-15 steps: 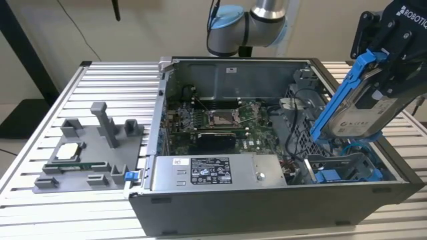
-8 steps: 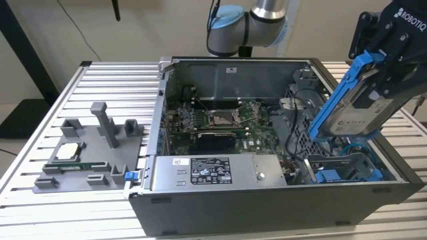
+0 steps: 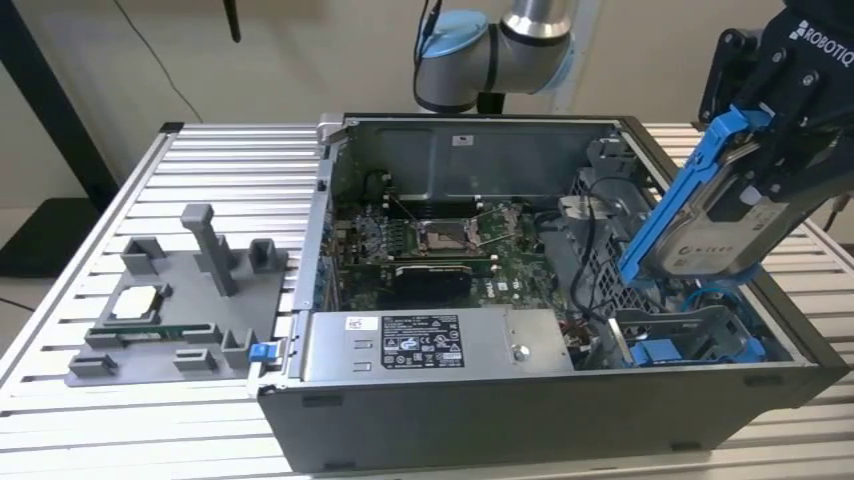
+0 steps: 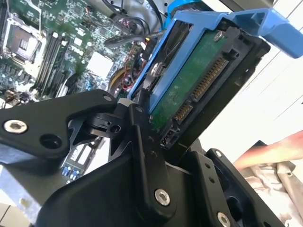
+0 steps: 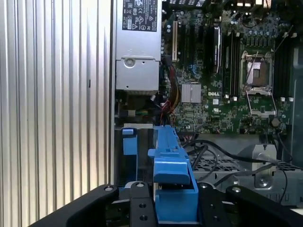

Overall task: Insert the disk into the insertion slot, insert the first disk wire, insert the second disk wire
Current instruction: 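Insert the disk into the insertion slot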

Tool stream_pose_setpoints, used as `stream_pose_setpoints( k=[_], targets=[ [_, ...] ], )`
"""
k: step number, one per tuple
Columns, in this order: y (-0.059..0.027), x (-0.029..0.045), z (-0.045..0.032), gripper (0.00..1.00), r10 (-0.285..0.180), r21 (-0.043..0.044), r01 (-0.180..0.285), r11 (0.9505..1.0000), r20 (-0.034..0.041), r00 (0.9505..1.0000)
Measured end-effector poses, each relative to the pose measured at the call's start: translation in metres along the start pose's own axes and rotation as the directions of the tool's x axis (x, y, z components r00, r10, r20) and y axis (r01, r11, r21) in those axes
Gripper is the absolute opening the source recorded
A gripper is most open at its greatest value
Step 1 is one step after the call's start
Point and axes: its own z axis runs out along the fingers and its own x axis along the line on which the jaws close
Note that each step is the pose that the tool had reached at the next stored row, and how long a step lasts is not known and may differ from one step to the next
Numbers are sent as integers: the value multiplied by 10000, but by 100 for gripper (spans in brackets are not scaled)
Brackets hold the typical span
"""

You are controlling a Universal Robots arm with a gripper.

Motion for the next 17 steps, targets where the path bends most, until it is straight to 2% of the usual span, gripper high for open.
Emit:
stream_pose_setpoints(
  k=[2,3,6,8,11,17],
  targets=[
    [1,2,6,0,7,22,-6,10000,-177,9998],
    [1,2,12,0,8,37,-8,10000,-243,9997],
    [0,4,40,0,12,70,-10,10000,-388,9992],
    [-2,6,69,0,13,97,-9,10000,-423,9991],
    [-3,8,115,0,13,149,-6,9999,-430,9991],
    [-3,9,125,0,13,151,-6,9999,-429,9991]
  ],
)
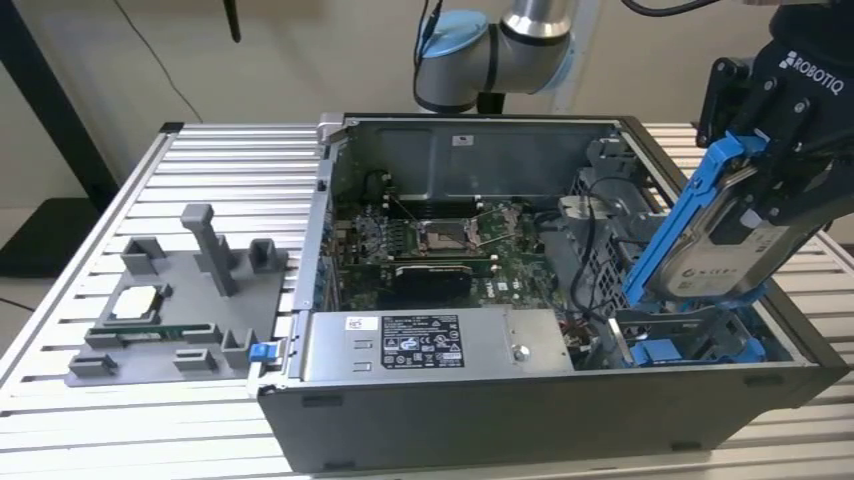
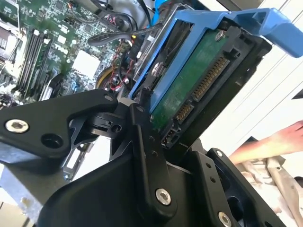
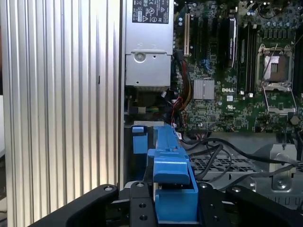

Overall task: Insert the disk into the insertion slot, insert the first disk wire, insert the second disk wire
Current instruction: 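Insert the disk into the insertion slot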

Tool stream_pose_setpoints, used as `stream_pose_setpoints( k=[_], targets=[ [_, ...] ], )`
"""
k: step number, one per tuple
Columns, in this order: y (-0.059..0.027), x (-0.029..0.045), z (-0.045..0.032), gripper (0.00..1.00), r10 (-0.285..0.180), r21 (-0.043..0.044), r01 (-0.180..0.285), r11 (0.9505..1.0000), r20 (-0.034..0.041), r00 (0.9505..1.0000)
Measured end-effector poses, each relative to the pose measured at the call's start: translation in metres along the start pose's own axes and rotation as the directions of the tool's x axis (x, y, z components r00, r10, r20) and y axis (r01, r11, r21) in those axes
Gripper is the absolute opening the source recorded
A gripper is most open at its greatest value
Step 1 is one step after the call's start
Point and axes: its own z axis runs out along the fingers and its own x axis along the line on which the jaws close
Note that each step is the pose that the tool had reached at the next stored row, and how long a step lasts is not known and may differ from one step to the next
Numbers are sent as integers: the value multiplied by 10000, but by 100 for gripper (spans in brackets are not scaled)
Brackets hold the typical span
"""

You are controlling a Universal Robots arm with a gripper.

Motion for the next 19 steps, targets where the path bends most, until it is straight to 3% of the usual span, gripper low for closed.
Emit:
stream_pose_setpoints(
  k=[19],
  targets=[
    [-1,1,49,0,0,0,0,10000,0,10000]
  ],
)
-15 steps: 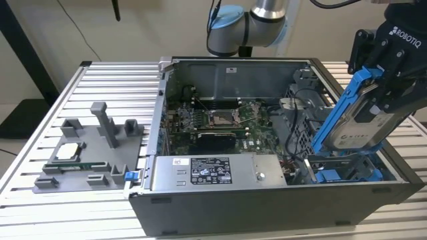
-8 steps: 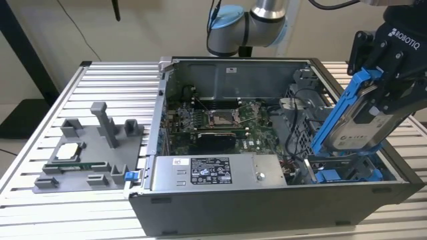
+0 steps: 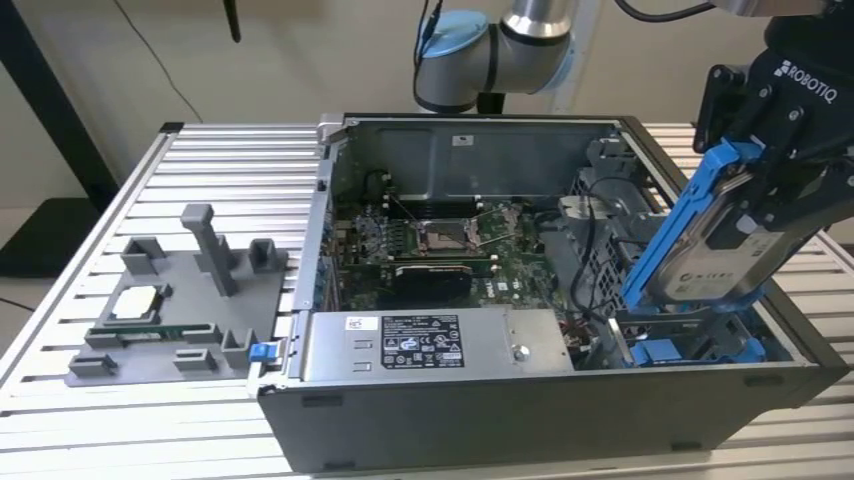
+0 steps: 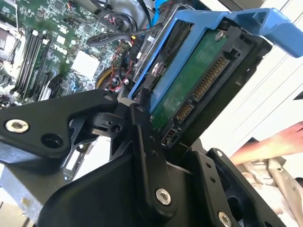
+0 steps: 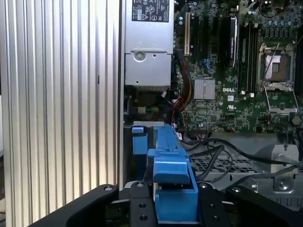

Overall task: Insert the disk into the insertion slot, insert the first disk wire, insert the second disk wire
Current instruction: 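Insert the disk into the insertion slot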

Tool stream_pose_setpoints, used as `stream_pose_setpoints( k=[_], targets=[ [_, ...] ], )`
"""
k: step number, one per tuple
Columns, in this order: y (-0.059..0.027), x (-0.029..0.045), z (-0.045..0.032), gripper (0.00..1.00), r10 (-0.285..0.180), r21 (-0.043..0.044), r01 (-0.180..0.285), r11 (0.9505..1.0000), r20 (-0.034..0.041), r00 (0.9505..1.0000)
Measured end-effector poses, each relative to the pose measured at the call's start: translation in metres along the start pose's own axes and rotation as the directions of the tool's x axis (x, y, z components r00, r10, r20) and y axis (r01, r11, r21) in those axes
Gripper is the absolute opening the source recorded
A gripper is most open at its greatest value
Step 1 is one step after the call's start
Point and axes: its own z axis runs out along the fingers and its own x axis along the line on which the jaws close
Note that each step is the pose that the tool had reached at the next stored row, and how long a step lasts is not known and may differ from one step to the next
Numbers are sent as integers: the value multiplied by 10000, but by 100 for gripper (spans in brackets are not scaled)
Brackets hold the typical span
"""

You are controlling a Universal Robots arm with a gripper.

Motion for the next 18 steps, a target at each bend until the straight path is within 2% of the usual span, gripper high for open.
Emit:
stream_pose_setpoints(
  k=[7,18],
  targets=[
    [-1,1,41,0,0,0,0,10000,1,10000],
    [-11,1,66,0,1,0,-1,10000,-1,10000]
  ],
)
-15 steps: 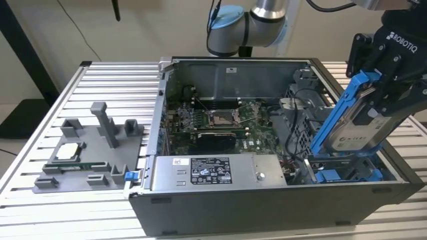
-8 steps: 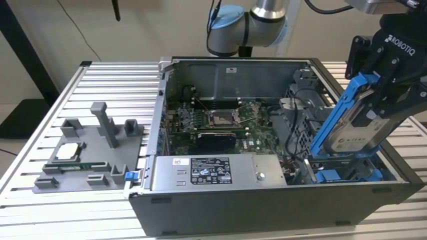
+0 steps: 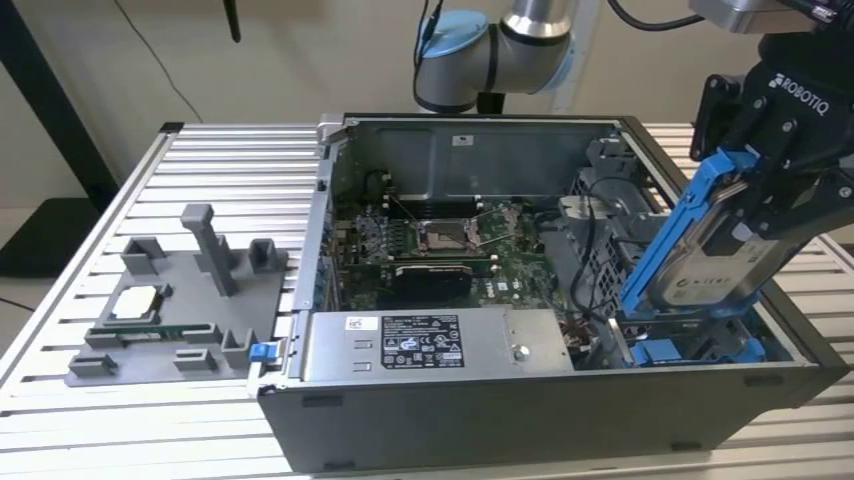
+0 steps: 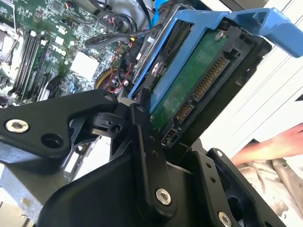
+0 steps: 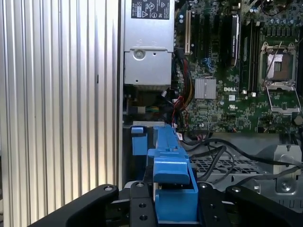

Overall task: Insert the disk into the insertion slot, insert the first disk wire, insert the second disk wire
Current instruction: 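Insert the disk into the insertion slot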

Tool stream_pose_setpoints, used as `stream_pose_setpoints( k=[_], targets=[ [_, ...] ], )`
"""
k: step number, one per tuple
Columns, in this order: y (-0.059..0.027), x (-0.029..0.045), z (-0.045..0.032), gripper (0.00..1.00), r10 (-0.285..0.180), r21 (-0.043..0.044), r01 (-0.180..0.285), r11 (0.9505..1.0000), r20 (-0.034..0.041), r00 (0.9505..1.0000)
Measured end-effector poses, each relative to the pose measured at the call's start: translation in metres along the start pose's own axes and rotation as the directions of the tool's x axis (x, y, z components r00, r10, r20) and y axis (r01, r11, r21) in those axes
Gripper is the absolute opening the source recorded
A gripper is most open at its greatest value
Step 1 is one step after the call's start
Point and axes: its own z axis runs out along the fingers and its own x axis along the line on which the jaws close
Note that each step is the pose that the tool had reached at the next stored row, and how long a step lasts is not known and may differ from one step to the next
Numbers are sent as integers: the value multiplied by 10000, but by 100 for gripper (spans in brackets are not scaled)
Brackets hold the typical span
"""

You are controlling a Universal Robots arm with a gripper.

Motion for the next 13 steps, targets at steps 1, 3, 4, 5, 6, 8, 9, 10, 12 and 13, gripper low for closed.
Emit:
stream_pose_setpoints(
  k=[1,3,4,5,6,8,9,10,12,13],
  targets=[
    [-2,0,5,0,1,0,-1,10000,0,10000],
    [-3,0,15,0,1,0,-1,10000,-2,10000],
    [-4,0,23,0,0,0,0,10000,-1,10000],
    [-4,1,30,0,0,0,0,10000,-1,10000],
    [-4,1,37,0,0,0,0,10000,-2,10000],
    [-5,1,53,0,0,0,0,10000,-1,10000],
    [-5,1,60,0,0,0,0,10000,-2,10000],
    [-5,1,64,0,0,0,0,10000,-1,10000],
    [-5,1,66,0,0,0,0,10000,-4,10000],
    [-5,1,68,0,0,0,0,10000,-4,10000]
  ],
)
